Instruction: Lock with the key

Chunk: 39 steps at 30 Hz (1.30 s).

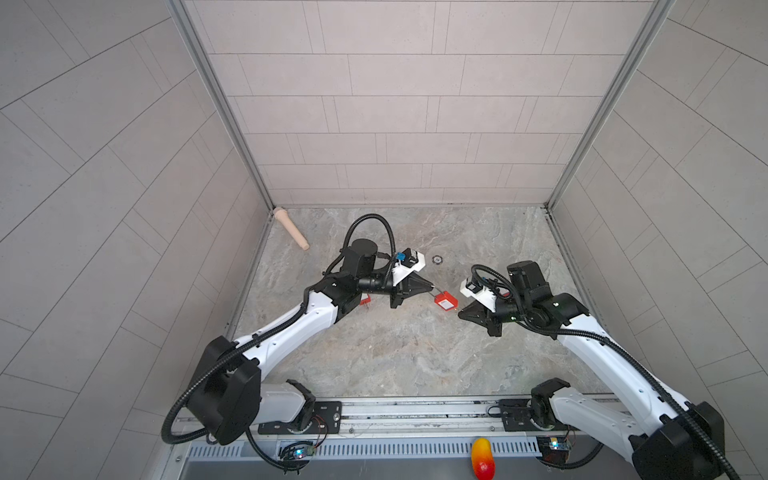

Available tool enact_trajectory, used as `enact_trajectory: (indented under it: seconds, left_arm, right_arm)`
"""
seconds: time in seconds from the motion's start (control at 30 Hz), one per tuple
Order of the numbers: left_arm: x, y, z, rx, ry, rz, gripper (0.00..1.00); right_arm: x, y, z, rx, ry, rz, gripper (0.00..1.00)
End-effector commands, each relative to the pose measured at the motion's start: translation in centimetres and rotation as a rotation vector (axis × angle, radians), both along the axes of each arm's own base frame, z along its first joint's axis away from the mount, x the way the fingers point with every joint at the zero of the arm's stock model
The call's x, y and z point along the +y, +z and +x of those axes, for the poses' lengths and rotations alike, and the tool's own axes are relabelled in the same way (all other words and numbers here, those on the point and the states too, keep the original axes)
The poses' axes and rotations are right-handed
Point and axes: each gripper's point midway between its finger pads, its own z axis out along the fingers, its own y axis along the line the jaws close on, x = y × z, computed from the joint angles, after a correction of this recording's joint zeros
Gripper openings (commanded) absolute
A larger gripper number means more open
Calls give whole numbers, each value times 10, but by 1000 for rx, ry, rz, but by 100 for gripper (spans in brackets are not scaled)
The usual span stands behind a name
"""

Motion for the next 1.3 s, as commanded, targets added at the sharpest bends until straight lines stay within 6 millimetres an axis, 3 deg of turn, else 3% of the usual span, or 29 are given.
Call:
enact_trajectory:
  seconds: [0.0,0.17,0.33,0.47,0.77,0.97,1.07,1.27]
  left_arm:
    - [6,56,12,-193,47,-96,0]
    - [6,51,10,-206,45,-79,0]
    - [8,41,12,-174,51,-49,0]
    - [13,24,12,-82,45,37,0]
    - [21,-20,-3,136,-24,271,0]
    - [10,-51,2,287,-57,345,0]
    - [2,-69,4,347,-86,429,0]
    - [-18,-101,14,497,-141,545,0]
  right_arm:
    - [-1,-12,-25,164,37,0,0]
    - [4,-10,-31,202,102,22,0]
    - [-6,-19,-17,156,31,-79,0]
    - [-28,-22,12,26,-149,-188,0]
    - [-60,9,49,-139,-513,-218,0]
    - [-80,35,53,-104,-814,-162,0]
    - [-76,32,47,-92,-850,-117,0]
    - [-80,-4,41,79,-1002,-157,0]
